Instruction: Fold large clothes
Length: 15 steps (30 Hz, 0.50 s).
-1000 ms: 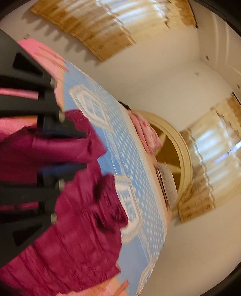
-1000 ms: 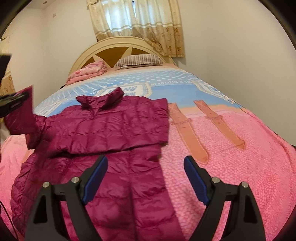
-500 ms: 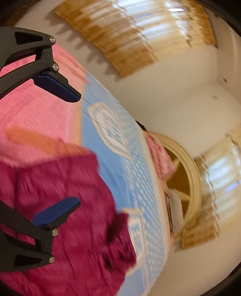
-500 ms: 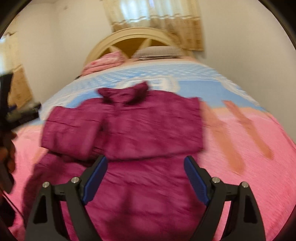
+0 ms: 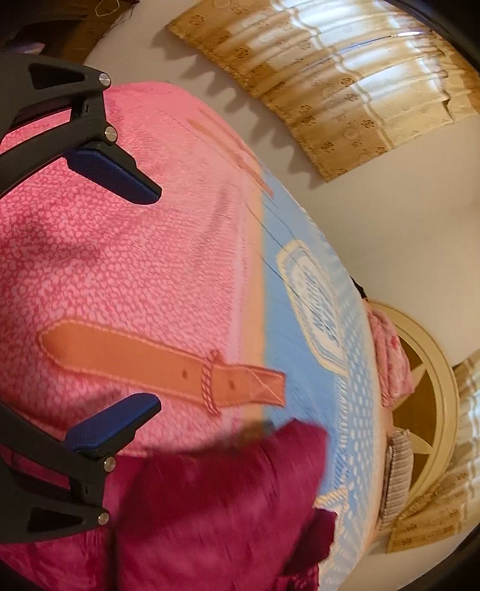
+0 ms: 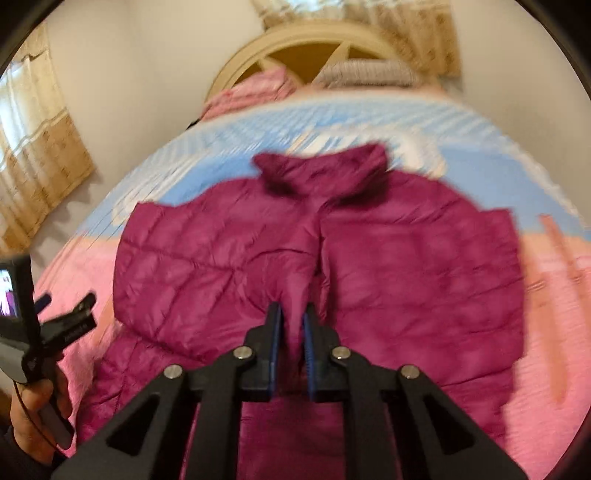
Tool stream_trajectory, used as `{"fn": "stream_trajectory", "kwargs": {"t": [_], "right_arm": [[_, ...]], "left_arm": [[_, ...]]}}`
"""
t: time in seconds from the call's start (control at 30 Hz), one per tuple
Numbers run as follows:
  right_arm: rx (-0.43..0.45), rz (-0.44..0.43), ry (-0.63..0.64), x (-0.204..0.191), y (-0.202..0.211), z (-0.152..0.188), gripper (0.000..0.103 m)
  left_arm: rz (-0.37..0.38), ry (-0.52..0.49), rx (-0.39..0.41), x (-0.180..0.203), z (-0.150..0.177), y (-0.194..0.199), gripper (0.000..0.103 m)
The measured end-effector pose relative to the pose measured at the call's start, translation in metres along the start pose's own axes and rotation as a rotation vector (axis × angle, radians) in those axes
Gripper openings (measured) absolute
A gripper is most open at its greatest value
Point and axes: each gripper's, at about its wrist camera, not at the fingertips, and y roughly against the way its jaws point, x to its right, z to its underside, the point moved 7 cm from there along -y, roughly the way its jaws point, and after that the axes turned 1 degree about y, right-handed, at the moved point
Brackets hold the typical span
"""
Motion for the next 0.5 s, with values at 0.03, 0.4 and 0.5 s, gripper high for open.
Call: {"fn": "stream_trajectory", "kwargs": {"t": [0.03, 0.4, 0.5], "right_arm": [[0.012, 0.019, -0.006, 0.006, 0.006, 0.0, 0.014], [-0.035, 0.166, -0.052, 0.053, 0.009, 0.035, 0.072], [0.06, 0.238, -0.086, 0.068, 0.041, 0.024, 0.06]], "left_arm": [[-0.003, -0.002, -0.009, 0.001, 0.001, -0.004, 0.102], [0.067, -0.007, 0.024, 0.017, -0.033, 0.022, 0.102], [0.114, 0.0, 0.073, 0.033, -0.063, 0.042, 0.102]]}}
